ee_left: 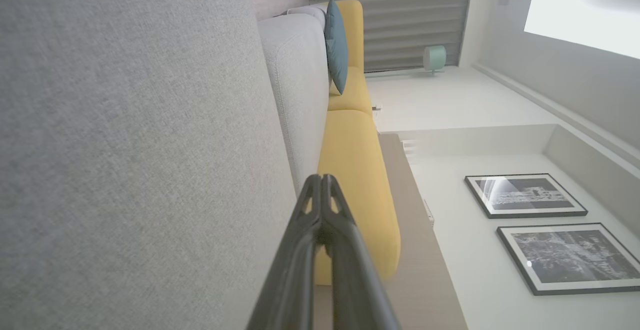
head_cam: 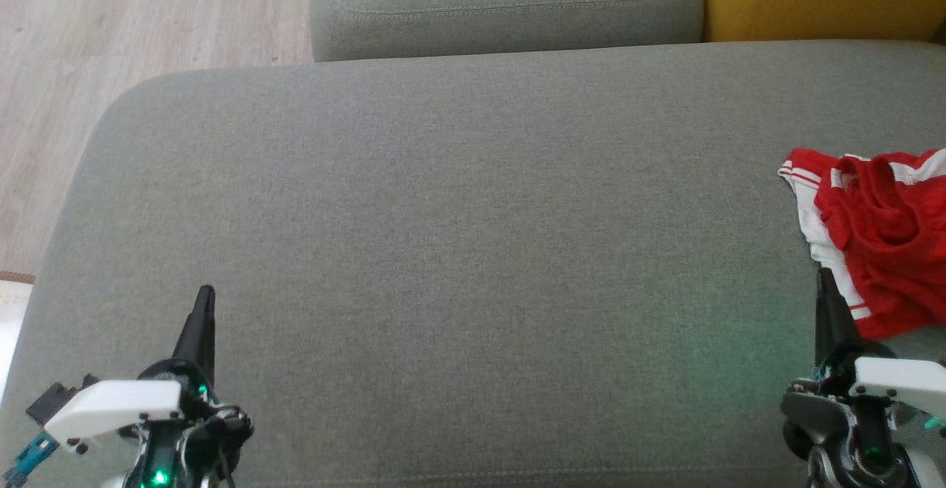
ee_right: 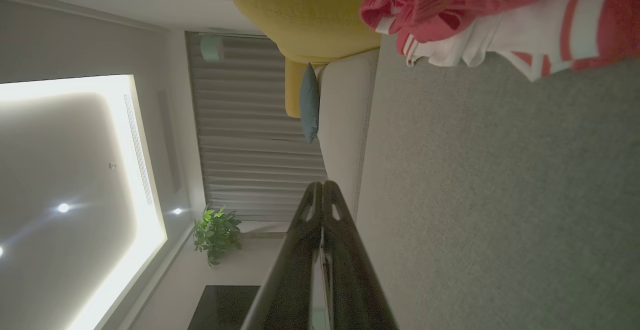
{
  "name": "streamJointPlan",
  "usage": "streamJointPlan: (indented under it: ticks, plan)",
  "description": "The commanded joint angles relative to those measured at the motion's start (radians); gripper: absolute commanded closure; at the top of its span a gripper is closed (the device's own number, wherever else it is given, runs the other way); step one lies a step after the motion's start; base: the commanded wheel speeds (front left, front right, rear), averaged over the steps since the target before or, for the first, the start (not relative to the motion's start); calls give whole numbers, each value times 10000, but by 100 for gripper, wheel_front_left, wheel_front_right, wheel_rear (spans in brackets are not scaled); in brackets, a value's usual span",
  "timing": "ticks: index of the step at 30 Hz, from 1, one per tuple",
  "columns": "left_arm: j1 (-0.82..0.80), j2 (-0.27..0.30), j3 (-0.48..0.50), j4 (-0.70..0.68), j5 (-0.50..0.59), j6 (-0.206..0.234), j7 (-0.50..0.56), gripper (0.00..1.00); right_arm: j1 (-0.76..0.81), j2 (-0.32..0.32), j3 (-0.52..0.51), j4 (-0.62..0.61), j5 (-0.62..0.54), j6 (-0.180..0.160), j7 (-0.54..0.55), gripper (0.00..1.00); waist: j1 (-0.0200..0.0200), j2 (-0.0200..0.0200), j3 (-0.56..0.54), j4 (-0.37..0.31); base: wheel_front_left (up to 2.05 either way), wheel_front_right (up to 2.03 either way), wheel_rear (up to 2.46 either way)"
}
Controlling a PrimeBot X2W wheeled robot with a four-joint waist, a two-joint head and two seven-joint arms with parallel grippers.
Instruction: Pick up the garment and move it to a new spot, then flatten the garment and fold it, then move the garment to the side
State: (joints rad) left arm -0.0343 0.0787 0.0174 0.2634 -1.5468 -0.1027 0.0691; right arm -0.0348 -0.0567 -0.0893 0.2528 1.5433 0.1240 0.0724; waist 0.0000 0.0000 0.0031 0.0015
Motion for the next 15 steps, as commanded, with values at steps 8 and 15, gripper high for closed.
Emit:
streamJointPlan:
  ticks: [8,15]
  plan:
    - [-716,-98,708,-191,-832,-280,235,100,-700,-188,103,-102,943,67,128,100,0,0,0,-15,0,0,0]
    - [-717,-114,730,-191,-813,-280,253,100,-703,-167,74,-100,919,67,151,100,0,0,0,-15,0,0,0]
